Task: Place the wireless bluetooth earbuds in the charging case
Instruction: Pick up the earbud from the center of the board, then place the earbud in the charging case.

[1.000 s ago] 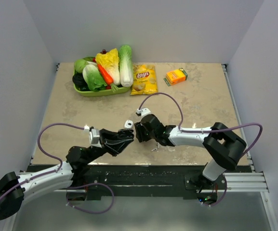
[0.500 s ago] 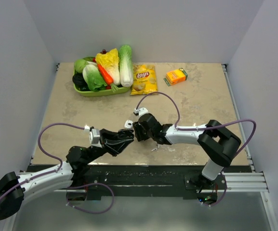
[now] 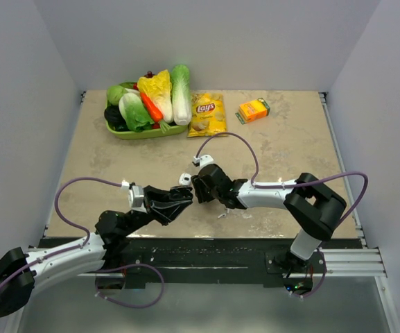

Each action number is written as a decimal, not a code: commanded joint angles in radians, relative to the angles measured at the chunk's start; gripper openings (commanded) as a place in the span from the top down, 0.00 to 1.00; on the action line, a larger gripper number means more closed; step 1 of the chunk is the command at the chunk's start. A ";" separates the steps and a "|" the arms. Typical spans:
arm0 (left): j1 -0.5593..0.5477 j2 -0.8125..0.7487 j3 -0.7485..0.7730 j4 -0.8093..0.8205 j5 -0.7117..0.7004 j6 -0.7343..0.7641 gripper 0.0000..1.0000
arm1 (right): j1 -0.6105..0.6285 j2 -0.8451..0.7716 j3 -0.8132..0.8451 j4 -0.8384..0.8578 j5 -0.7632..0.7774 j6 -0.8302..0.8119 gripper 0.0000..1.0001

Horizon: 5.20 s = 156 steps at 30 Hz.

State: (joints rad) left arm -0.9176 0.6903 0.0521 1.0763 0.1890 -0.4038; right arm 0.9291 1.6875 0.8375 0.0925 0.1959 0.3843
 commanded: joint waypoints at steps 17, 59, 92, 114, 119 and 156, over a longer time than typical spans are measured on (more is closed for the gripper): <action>-0.003 0.003 -0.098 0.062 -0.010 0.008 1.00 | -0.027 -0.035 0.026 -0.027 0.122 -0.012 0.54; -0.003 -0.026 -0.066 -0.004 -0.013 0.026 1.00 | -0.030 -0.451 0.041 -0.331 0.185 -0.080 1.00; 0.154 0.391 0.351 0.148 0.719 -0.175 1.00 | 0.113 -0.934 0.287 -0.689 -0.418 -0.314 1.00; 0.154 0.380 0.384 0.002 0.704 -0.115 1.00 | 0.152 -0.819 0.305 -0.634 -0.415 -0.321 1.00; 0.154 0.380 0.384 0.008 0.713 -0.119 1.00 | 0.157 -0.801 0.302 -0.620 -0.409 -0.329 1.00; 0.137 0.361 0.338 0.129 0.682 -0.165 1.00 | 0.163 -0.775 0.236 -0.585 -0.317 -0.323 0.98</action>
State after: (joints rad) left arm -0.7727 1.0740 0.3943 1.0992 0.8818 -0.5507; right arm 1.0931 0.9119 1.0821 -0.5041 -0.1707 0.0673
